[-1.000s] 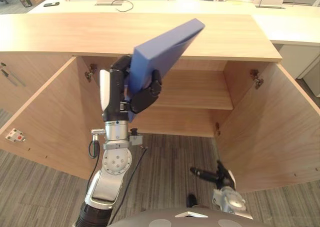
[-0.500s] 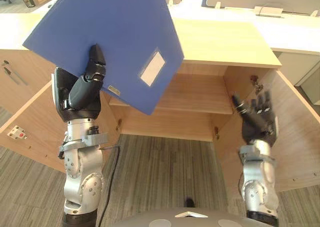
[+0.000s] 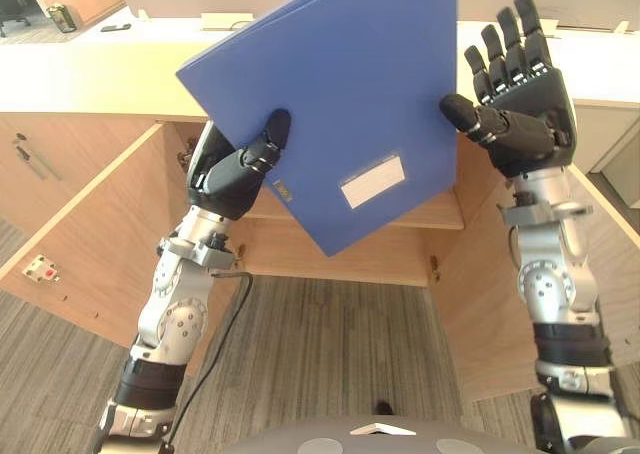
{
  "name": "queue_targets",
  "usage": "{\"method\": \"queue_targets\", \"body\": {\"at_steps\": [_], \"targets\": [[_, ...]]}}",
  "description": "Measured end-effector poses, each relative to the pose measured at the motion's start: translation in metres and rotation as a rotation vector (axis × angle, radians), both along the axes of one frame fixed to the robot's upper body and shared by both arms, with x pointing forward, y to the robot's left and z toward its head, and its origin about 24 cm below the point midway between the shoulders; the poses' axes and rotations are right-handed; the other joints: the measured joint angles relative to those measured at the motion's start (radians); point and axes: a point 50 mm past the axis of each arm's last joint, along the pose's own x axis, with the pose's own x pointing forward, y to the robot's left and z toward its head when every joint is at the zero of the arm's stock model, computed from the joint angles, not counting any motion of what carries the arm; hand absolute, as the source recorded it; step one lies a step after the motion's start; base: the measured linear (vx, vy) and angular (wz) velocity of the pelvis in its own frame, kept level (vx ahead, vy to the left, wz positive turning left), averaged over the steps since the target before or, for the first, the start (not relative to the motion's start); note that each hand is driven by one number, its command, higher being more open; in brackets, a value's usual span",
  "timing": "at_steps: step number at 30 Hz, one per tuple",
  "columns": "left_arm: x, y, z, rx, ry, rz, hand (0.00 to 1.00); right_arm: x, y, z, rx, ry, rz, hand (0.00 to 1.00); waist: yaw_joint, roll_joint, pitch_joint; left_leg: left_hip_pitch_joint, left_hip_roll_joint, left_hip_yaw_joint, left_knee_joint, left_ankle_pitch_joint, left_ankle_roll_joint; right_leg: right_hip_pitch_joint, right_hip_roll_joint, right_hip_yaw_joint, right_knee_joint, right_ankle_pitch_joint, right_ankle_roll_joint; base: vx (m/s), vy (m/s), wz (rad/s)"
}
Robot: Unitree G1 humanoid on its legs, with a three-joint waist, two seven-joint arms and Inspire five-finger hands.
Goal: Walk over to the cabinet, pick up the folder, carry it to the office cabinet, place the folder inside the office cabinet, then close the office cabinet door
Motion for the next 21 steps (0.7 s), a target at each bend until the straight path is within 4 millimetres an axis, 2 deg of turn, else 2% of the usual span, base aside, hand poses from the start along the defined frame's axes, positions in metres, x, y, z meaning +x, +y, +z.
{"method": "queue_targets", "body": {"at_steps": [5, 11, 12, 18, 21], "targets": [[0.013, 0.009, -0.012, 0.058, 0.058, 0.009, 0.0, 0.024, 0.012, -0.004, -0.139, 0.103, 0.078, 1.0, 0.0, -0.002, 0.0, -0.003, 0.0, -0.007, 0.002, -0.001, 0.001, 0.0, -0.001, -0.001, 0.0, 0.001, -0.002, 0.0, -0.004, 0.01], [0.015, 0.01, -0.022, 0.096, 0.103, -0.001, 0.0, 0.039, 0.031, -0.01, -0.278, 0.169, 0.16, 1.0, -0.002, -0.012, 0.001, -0.01, 0.0, -0.008, 0.017, -0.01, 0.004, -0.002, -0.002, 0.002, 0.0, 0.002, -0.003, -0.02, -0.008, -0.01], [0.015, 0.011, -0.021, 0.107, 0.1, -0.002, 0.0, 0.042, 0.036, -0.011, -0.308, 0.181, 0.186, 0.0, -0.002, -0.017, -0.002, -0.022, 0.001, -0.007, 0.03, -0.014, 0.006, -0.009, -0.002, 0.003, 0.0, 0.004, -0.006, -0.04, -0.018, -0.02], [0.024, 0.015, -0.015, 0.159, 0.09, 0.003, 0.0, 0.049, 0.049, -0.023, -0.495, 0.273, 0.267, 0.0, 0.01, -0.025, -0.001, -0.037, 0.007, -0.008, 0.054, -0.023, 0.007, -0.015, -0.001, 0.008, 0.0, 0.013, -0.018, -0.05, -0.024, -0.02], [0.024, 0.02, -0.016, 0.196, 0.095, 0.004, 0.0, 0.045, 0.052, -0.041, -0.592, 0.373, 0.345, 0.0, 0.023, -0.029, -0.002, -0.037, 0.01, -0.008, 0.056, -0.025, 0.005, -0.014, 0.0, 0.01, 0.0, 0.013, -0.019, -0.05, -0.031, -0.02]]}}
